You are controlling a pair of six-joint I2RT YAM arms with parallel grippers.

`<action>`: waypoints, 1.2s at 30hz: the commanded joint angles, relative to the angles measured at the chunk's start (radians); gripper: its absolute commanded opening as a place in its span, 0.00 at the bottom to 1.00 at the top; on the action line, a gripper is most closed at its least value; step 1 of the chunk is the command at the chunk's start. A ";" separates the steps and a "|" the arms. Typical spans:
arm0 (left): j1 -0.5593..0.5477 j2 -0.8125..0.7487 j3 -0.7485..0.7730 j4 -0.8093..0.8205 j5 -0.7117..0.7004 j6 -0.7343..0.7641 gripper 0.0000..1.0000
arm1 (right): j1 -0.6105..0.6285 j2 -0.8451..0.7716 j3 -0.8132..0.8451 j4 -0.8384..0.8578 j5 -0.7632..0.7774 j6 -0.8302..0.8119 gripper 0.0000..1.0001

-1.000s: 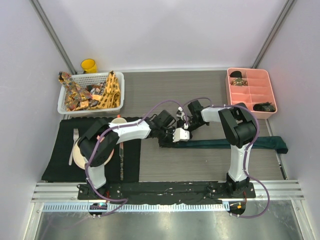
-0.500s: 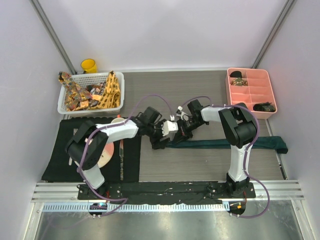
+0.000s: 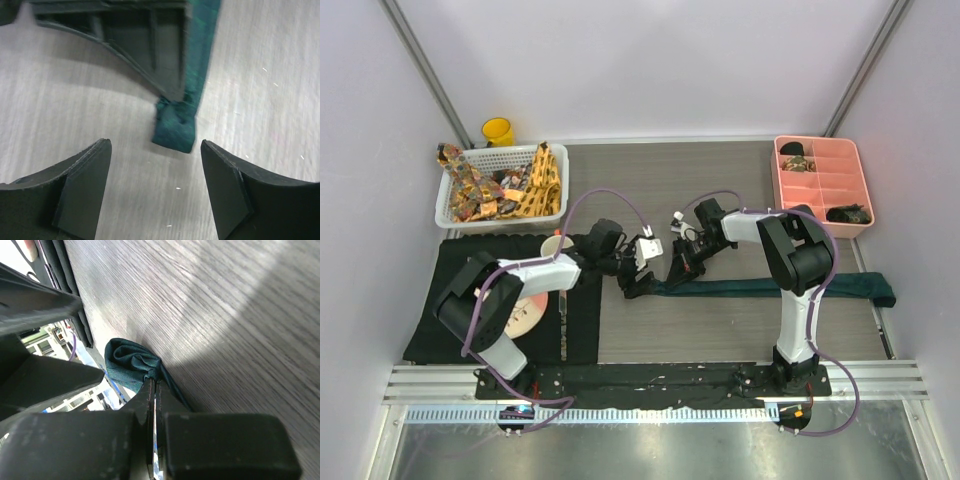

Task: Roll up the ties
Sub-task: Roll the tie at the center of the board.

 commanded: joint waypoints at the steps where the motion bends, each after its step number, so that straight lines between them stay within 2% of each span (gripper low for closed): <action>1: -0.004 0.000 -0.009 0.037 0.111 0.125 0.75 | -0.006 0.049 -0.003 -0.010 0.207 -0.075 0.01; 12: -0.004 0.094 0.030 0.036 0.130 0.167 0.69 | -0.006 0.034 -0.011 -0.024 0.305 -0.054 0.01; 19: -0.005 0.117 0.019 0.089 0.151 0.144 0.66 | -0.006 0.022 -0.028 -0.030 0.380 -0.057 0.01; 23: -0.005 0.123 0.008 0.140 0.157 0.107 0.55 | -0.006 0.025 -0.035 -0.033 0.407 -0.058 0.01; 29: -0.027 0.100 0.034 0.143 0.176 0.101 0.46 | -0.006 0.035 -0.031 -0.038 0.414 -0.061 0.01; 36: -0.087 0.109 0.097 0.116 0.164 0.062 0.39 | -0.008 0.045 -0.018 -0.036 0.410 -0.058 0.01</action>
